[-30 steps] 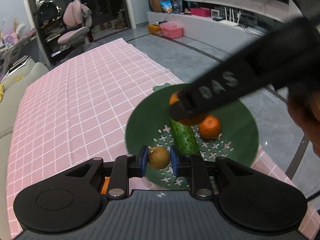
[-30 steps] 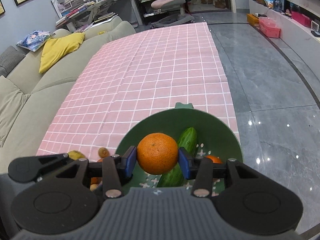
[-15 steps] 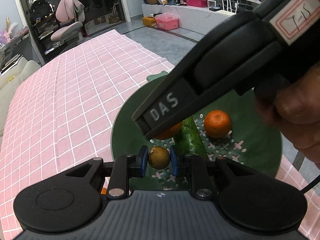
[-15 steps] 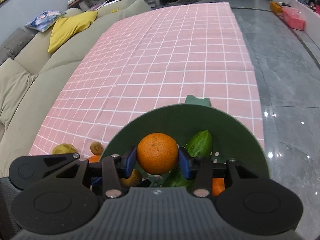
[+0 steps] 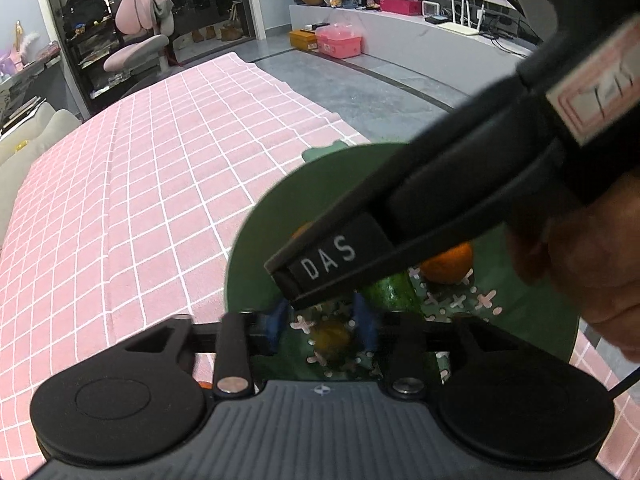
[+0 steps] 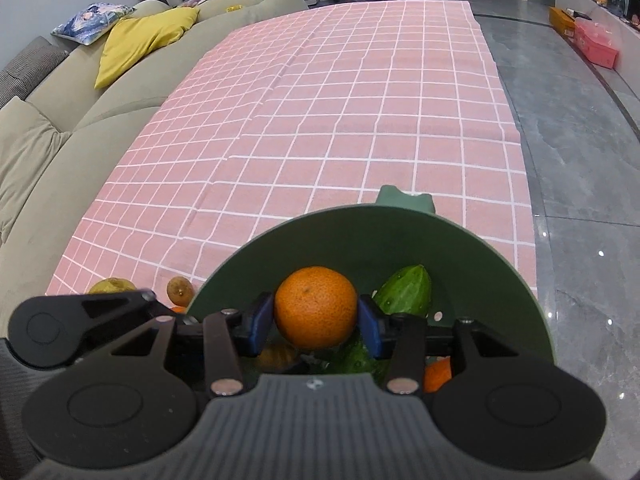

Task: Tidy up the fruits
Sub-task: 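Lower the orange and kiwi into the green colander and open both tools, then move both tools back over the remaining fruits on the table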

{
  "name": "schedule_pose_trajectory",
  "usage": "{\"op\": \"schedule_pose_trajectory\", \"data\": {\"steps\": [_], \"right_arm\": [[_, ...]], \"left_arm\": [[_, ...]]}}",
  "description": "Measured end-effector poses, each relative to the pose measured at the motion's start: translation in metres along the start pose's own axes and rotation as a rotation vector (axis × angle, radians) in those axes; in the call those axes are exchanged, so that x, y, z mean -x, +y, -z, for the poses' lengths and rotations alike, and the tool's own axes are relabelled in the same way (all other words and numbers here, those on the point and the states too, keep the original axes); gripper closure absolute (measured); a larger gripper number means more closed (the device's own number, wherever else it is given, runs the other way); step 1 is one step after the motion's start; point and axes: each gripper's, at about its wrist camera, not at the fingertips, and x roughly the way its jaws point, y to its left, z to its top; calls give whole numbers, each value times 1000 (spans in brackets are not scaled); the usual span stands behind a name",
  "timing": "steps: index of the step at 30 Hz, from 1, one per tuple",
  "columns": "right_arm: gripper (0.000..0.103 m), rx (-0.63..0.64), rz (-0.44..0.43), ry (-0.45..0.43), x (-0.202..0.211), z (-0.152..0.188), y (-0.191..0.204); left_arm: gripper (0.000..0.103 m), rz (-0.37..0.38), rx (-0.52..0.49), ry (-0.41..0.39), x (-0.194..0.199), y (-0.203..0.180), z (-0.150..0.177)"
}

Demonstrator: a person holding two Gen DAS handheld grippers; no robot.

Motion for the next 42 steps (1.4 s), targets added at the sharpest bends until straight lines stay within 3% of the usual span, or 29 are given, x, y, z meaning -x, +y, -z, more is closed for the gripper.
{"op": "schedule_pose_trajectory", "data": {"steps": [3, 8, 13, 19, 23, 28, 32, 42], "right_arm": [[50, 0, 14, -21, 7, -2, 0], [50, 10, 23, -55, 24, -5, 5], [50, 22, 23, -102, 54, 2, 18], [50, 17, 34, -136, 85, 27, 38], [50, -60, 52, -143, 97, 51, 47], [50, -76, 99, -146, 104, 84, 73], [50, -71, 85, -135, 107, 104, 89], [50, -59, 65, -148, 109, 121, 111]], "left_arm": [[36, -6, -3, -7, 6, 2, -4], [36, -16, 17, -32, 29, 6, -5], [36, -21, 118, -63, 68, 26, 8], [36, -64, 215, -92, 115, 45, 33], [36, -78, 261, -108, 136, 46, 44], [36, -93, 297, -98, 155, 47, 73], [36, -104, 331, -78, 165, 52, 95], [36, -136, 388, -79, 182, 75, 123]]}}
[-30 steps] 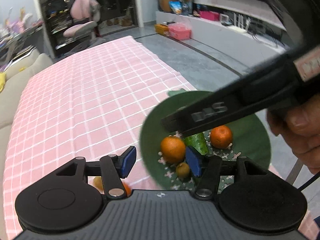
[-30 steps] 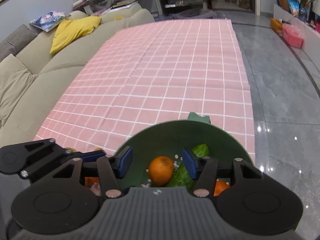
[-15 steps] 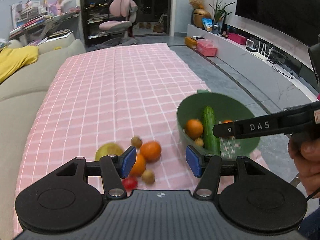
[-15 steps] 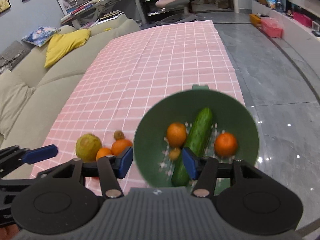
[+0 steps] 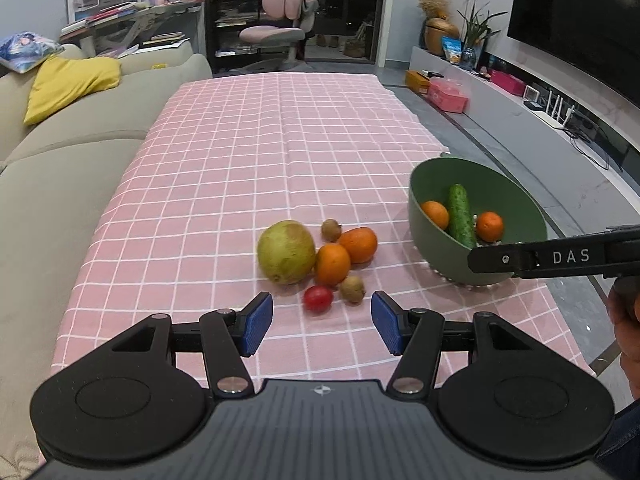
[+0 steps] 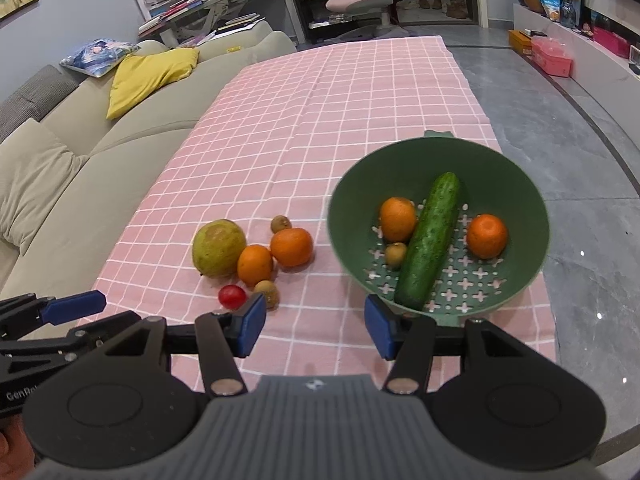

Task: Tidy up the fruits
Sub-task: 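Move both tools back over the remaining fruits on the table, then grasp the green pear with the left tool while the right tool grasps an orange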

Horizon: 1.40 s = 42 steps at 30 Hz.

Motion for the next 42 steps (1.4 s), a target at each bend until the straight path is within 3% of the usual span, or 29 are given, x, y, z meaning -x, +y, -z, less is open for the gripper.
{"op": "schedule_pose_trajectory", "data": {"steps": [13, 22, 42], "right_arm": [[50, 52, -2, 40, -41, 5, 20], [51, 107, 2, 89, -87, 10, 35], [54, 89, -39, 74, -126, -7, 42]], "left_arm": [[36, 17, 6, 34, -31, 34, 1], [36, 67, 22, 51, -66, 54, -20], [36, 97, -4, 99, -132, 57, -41]]}}
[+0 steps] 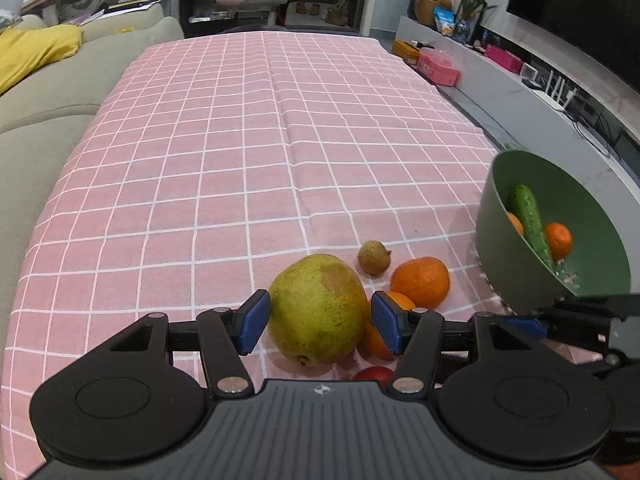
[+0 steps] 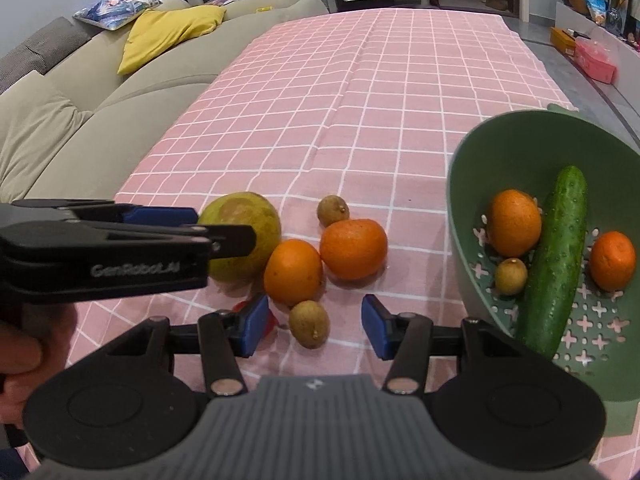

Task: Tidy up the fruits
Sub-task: 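Grasp the green pear with the left tool while the right tool grasps an orange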

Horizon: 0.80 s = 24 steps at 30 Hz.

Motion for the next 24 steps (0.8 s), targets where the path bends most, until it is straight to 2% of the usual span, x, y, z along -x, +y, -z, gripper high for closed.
{"op": "schedule_pose_trajectory", "data": {"steps": [10, 12, 15, 17, 24], "right_arm": [[54, 5, -23, -10, -12, -4, 9], [54, -4, -29, -11, -15, -6, 10], [55, -17, -40, -6, -20, -8, 11], [57, -10, -37, -5, -23, -8, 12], [67, -13, -23, -4, -32, -11, 12]], "left_arm": [[32, 19, 33, 11, -12, 15, -9], [30, 41, 42, 23, -15, 17, -10], [30, 106, 116, 60, -22, 28, -11], [30, 126, 146, 66, -24, 32, -12], [30, 134, 125, 71, -28, 28, -14]]}}
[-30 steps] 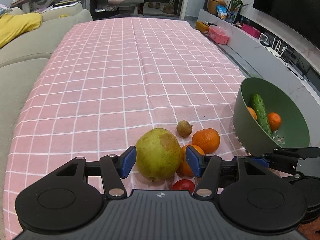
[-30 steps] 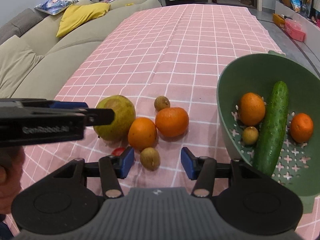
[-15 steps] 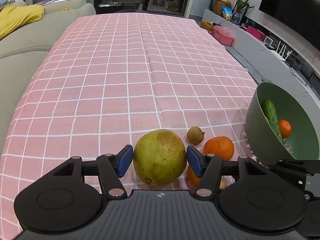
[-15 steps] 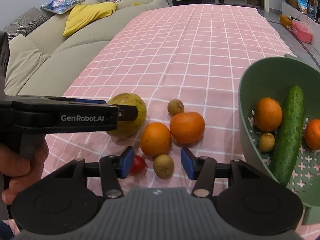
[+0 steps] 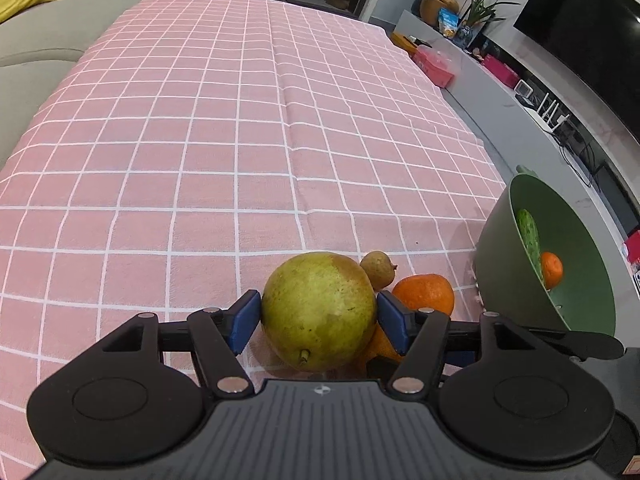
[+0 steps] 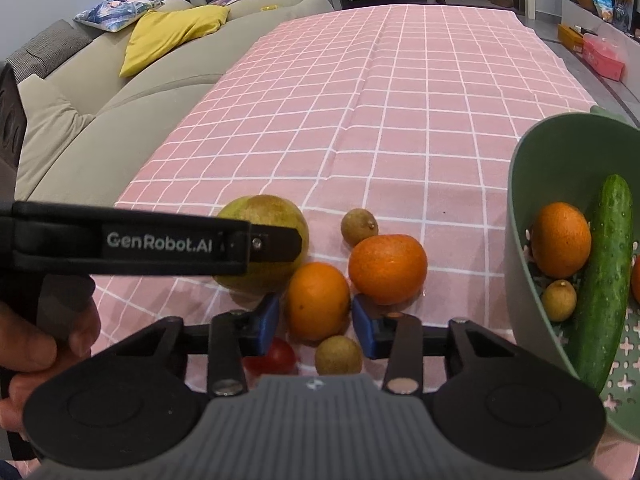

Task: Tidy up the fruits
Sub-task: 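Grasp the green pear with the left tool while the right tool grasps an orange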

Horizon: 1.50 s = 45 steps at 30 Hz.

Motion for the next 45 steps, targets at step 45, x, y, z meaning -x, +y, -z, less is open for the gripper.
{"op": "schedule_pose_trajectory", "data": {"steps": [45], "right_arm": [[69, 51, -53, -103, 57, -23, -9]], "left_arm": [[30, -12, 43, -122, 62, -27, -23]]}}
